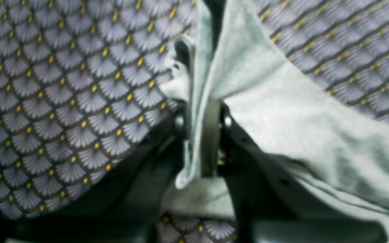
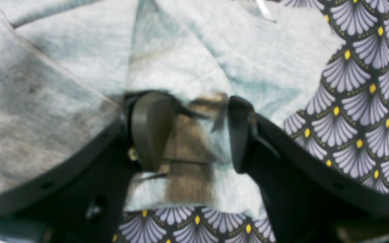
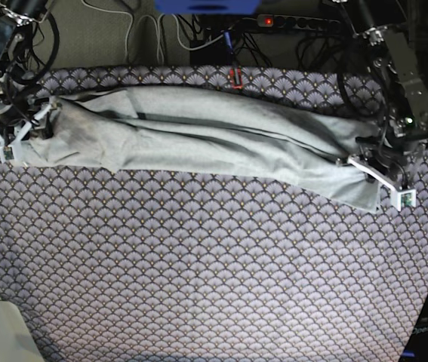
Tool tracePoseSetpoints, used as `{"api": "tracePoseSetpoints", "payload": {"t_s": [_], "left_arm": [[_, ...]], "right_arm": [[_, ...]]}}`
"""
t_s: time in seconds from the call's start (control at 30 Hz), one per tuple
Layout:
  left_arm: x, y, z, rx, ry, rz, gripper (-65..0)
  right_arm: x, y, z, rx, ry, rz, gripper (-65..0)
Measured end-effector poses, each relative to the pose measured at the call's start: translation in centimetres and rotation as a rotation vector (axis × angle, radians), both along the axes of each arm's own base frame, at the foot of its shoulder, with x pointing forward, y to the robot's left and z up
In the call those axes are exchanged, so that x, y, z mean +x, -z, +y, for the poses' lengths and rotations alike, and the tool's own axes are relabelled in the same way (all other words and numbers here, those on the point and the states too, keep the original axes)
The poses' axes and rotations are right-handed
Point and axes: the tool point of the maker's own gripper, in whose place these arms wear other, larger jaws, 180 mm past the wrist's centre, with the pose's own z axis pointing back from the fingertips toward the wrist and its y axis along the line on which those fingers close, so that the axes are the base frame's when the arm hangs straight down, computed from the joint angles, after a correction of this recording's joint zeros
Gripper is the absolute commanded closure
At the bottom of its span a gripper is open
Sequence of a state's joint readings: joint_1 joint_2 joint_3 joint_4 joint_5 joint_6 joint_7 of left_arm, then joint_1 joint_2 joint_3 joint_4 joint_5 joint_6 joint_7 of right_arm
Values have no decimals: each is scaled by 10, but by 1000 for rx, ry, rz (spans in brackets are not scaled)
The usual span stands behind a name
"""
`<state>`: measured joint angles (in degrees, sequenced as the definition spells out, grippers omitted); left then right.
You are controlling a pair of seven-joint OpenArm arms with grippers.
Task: Fold the T-shirt properly
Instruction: 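Lift the strip end with the left gripper and fold it toward the right gripper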
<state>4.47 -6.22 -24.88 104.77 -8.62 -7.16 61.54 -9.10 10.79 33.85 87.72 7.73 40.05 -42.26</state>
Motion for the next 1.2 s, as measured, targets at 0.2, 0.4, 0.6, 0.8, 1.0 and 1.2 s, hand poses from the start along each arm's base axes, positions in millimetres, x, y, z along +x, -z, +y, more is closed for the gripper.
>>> {"api": "tracePoseSetpoints", "payload": {"t_s": [0.2,0.4,0.6,0.8,1.0,1.2], "left_arm": [[-3,11,-46,-50,88,38,-4],[-11,25,-97,-35,174,84,-4],[-10,22,-167,10,297,94,-4],[1,13,-224,69,480,58,-4],[-8,17,-289,12,555,-4,-4],[-31,28,-329,-13,666,15,-4]], "right_arm": [[0,0,0,0,0,0,-314],[0,0,0,0,0,0,-314],[0,0,0,0,0,0,-314],[0,0,0,0,0,2,-314],[-1,-3,-8,-23,-6,6,-314],[0,-3,-7,-21,-6,6,-314]]}}
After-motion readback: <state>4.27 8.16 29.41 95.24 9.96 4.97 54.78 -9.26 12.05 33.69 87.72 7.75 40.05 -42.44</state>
